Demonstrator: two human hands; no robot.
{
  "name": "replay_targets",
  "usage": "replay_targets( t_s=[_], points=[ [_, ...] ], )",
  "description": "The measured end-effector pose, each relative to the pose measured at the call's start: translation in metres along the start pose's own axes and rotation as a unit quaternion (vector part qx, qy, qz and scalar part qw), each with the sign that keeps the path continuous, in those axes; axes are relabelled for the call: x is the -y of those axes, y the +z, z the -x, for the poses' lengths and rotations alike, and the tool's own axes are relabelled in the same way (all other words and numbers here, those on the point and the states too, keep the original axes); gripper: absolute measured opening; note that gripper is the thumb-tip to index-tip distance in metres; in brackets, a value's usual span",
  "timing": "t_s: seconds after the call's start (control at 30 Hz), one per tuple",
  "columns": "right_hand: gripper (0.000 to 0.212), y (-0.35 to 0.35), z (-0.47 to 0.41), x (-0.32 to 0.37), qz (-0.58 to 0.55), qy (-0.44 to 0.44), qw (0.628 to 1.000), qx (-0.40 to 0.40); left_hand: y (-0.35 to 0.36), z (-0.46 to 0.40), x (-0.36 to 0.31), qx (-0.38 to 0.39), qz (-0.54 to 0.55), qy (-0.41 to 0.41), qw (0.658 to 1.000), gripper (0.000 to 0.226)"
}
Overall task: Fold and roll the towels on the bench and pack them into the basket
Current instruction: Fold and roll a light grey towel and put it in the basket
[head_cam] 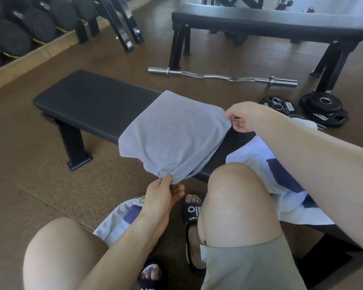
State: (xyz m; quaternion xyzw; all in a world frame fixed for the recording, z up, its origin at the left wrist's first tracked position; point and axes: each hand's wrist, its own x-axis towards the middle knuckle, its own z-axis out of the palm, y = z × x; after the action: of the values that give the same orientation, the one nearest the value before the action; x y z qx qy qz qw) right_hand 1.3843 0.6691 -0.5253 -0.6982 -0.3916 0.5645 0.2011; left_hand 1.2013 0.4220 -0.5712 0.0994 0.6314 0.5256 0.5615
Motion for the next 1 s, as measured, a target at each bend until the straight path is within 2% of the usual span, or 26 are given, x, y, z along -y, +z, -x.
replay_targets(
  t_s=[0.17, 0.33, 0.6, 0.9, 1.0],
  points=[
    [0.013, -0.003, 0.0, 0.004, 0.028, 0.007, 0.999, 0.019, 0.0, 0.001, 0.0, 0.002, -0.001, -0.002, 1.0, 0.028],
    [0.01, 0.0, -0.007, 0.002, 0.014, -0.047, 0.998, -0.051, -0.002, 0.003, 0.002, 0.006, -0.003, -0.003, 1.0, 0.027],
    [0.011, -0.002, -0.019, -0.006, -0.03, -0.083, 0.992, -0.093, -0.01, 0.003, 0.003, -0.011, -0.045, 0.0, 0.999, 0.022],
    [0.036, -0.004, -0.021, -0.01, -0.023, -0.093, 0.988, -0.121, -0.014, 0.004, 0.006, -0.031, -0.037, -0.017, 0.999, 0.021],
    [0.032, -0.004, -0.016, -0.008, -0.021, -0.095, 0.988, -0.117, -0.015, 0.003, 0.006, -0.049, -0.047, -0.002, 0.998, 0.018]
  ],
)
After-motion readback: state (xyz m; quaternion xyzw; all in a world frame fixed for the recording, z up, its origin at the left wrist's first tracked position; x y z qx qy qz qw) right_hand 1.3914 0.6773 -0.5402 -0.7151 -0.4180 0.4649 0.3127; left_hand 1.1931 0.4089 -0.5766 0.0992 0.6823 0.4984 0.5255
